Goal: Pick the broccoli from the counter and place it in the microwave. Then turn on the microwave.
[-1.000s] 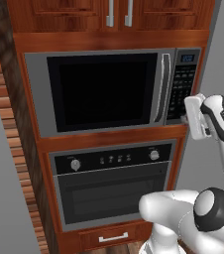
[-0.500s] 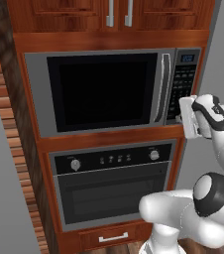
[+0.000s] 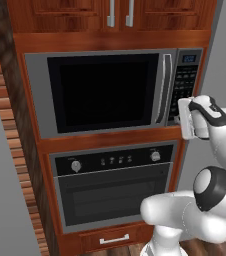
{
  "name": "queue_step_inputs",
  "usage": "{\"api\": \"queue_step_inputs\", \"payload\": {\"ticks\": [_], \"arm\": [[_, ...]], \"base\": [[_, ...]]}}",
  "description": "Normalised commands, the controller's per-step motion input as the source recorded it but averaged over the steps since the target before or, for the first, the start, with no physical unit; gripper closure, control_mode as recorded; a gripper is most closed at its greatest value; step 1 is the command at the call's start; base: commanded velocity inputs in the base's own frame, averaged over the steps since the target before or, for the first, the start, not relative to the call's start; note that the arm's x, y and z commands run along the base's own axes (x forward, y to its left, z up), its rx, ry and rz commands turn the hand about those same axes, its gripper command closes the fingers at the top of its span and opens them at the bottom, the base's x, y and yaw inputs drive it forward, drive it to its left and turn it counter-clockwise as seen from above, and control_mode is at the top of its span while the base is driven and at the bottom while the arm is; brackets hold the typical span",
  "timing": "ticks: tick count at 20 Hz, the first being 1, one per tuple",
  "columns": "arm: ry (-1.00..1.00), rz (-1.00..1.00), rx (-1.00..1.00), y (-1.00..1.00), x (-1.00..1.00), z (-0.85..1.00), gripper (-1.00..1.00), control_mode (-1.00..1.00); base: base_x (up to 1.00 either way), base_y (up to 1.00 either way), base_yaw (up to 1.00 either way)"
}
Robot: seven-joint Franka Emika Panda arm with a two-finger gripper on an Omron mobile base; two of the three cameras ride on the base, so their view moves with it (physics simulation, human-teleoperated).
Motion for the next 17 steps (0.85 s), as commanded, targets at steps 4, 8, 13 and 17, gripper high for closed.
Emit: {"api": "queue_step_inputs", "payload": {"ticks": [4,8,13,17], "arm": [[0.00,-0.03,0.01,0.12,0.18,-0.07,1.00,-1.00],[0.00,-0.02,0.00,0.23,0.01,-0.01,1.00,-1.00],[0.00,-0.02,0.01,0.26,0.02,-0.01,1.00,-1.00],[-0.06,-0.03,0.00,0.17,0.15,0.00,1.00,-1.00]], "base": [[0.00,0.00,0.00],[0.00,0.00,0.00],[0.00,0.00,0.00],[0.00,0.00,0.00]]}}
